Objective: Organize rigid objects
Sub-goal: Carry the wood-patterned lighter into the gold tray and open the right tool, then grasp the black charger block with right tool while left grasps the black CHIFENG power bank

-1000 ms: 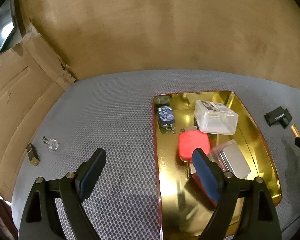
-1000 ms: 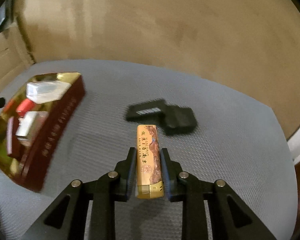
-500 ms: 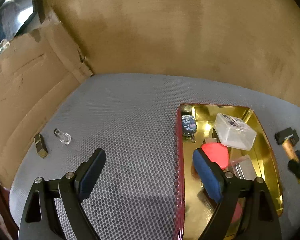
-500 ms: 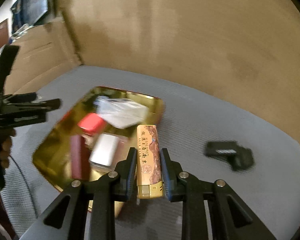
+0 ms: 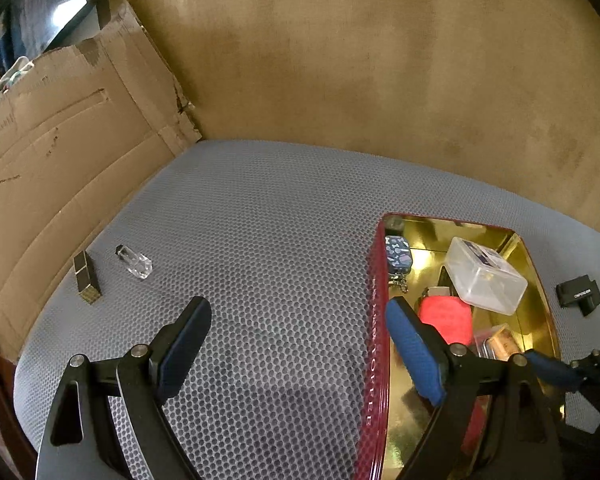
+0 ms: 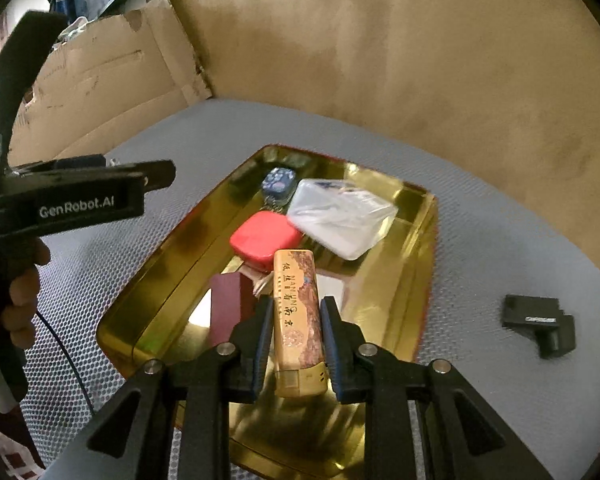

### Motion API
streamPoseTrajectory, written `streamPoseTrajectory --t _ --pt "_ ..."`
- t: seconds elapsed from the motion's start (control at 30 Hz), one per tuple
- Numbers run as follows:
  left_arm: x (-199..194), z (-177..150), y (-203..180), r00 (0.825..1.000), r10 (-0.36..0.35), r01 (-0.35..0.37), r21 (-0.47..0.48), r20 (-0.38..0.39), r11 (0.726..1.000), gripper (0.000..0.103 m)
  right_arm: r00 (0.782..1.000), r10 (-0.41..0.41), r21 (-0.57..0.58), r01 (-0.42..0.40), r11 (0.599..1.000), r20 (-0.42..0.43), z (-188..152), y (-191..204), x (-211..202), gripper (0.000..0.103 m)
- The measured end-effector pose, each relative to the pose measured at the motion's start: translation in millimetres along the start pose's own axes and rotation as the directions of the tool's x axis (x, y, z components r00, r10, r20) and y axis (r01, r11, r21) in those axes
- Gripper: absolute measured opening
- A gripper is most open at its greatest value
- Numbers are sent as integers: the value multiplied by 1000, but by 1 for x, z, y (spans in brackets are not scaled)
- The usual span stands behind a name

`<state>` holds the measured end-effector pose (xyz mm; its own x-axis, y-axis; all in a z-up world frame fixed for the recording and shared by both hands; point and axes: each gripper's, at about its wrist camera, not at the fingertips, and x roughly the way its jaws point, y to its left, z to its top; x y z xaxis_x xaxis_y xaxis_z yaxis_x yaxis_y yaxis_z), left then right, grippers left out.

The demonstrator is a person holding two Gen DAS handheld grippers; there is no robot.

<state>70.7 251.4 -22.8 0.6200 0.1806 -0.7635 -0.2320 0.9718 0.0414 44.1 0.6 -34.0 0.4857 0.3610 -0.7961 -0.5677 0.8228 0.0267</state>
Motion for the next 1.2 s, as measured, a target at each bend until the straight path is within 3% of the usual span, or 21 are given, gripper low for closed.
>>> streamPoseTrajectory --t 0.17,0.3,0.43,0.6,0.87,0.97,1.2 --pt "1 1 0 1000 0 0 0 -4 1000 87 1000 6 19 -6 1000 -8 -2 -4 4 25" --pt "2 1 -1 1000 2 -2 1 -8 1000 87 1000 10 37 -10 999 9 -3 -10 0 47" --pt "2 0 -1 1000 2 -2 14 2 1000 87 998 20 68 -24 997 58 -3 -23 -16 56" --pt "1 -1 -2 1000 1 -1 17 9 1000 87 989 -71 114 56 992 128 -17 -64 -45 64" --pt "2 -4 -10 1000 -2 2 55 14 998 87 959 -279 271 256 928 46 -64 -177 -49 67" --pt "4 -5 -13 1000 -2 1 74 16 997 87 955 -295 307 283 909 -7 -80 -209 -38 67" --pt "7 -10 -21 999 -8 4 133 31 991 87 963 -270 278 265 923 -21 -79 -231 -12 67"
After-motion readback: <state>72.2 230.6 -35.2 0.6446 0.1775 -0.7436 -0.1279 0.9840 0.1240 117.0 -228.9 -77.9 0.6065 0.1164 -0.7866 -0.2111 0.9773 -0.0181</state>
